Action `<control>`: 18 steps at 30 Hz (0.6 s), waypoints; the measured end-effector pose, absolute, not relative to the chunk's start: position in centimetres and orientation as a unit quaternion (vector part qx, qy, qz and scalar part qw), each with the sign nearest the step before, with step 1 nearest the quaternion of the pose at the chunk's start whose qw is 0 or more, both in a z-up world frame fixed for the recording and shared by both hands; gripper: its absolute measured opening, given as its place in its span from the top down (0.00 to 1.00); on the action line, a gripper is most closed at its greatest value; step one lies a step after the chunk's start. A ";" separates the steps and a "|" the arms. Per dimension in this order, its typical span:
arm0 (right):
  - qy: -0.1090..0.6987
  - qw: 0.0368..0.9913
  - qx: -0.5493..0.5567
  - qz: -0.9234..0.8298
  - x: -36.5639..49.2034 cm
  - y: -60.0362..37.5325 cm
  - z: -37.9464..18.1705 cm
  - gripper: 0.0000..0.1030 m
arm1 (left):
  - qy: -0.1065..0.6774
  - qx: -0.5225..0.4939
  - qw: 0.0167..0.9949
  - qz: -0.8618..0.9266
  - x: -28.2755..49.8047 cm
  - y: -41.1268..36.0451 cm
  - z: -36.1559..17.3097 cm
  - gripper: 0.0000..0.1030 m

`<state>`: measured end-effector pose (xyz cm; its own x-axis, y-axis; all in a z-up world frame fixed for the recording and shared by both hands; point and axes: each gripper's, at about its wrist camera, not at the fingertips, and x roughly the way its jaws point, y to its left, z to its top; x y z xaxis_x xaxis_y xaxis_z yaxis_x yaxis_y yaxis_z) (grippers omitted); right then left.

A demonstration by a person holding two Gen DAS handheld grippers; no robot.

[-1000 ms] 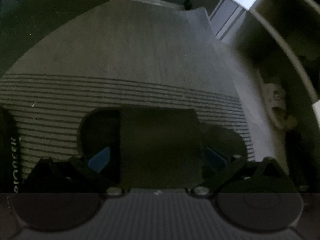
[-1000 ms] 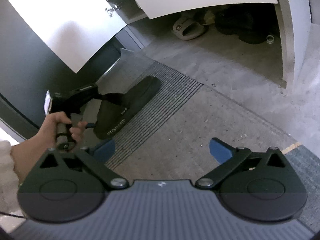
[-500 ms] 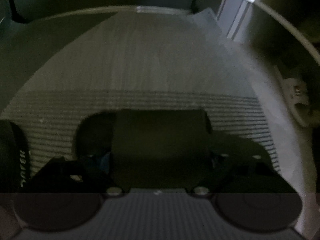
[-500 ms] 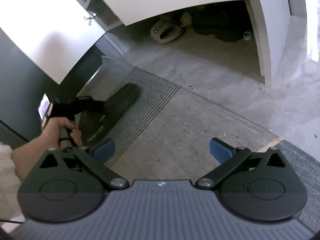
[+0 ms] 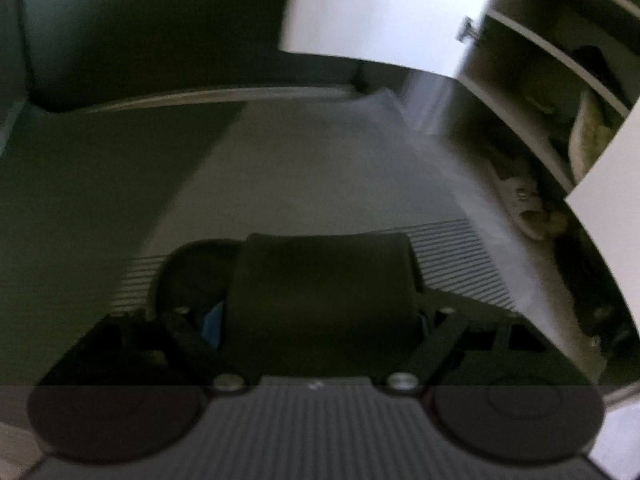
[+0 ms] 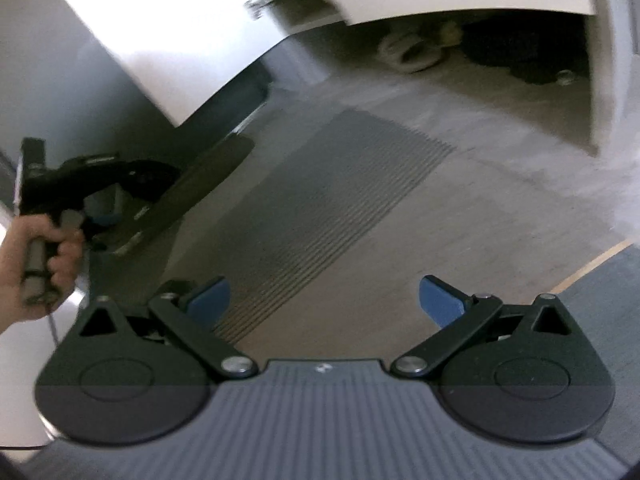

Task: Organize scattered shoes
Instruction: 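Grasp the other black slide with the left tool and lift it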

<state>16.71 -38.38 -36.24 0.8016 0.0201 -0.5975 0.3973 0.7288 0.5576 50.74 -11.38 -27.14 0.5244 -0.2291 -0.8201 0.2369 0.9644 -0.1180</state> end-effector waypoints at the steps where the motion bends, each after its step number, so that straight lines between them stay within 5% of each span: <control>1: 0.297 0.883 0.350 -0.098 16.8 -37.4 -36.0 0.00 | 0.469 0.000 0.875 -0.122 50.3 -9.1 -26.7 0.17; 10: 0.300 0.899 0.311 -0.065 15.8 -32.2 -33.9 0.00 | 0.511 -0.064 0.857 0.024 47.5 10.3 -31.1 0.17; 18: 0.324 0.894 0.302 -0.065 16.3 -30.1 -34.4 0.00 | 0.552 -0.068 0.829 0.058 47.7 13.8 -36.6 0.19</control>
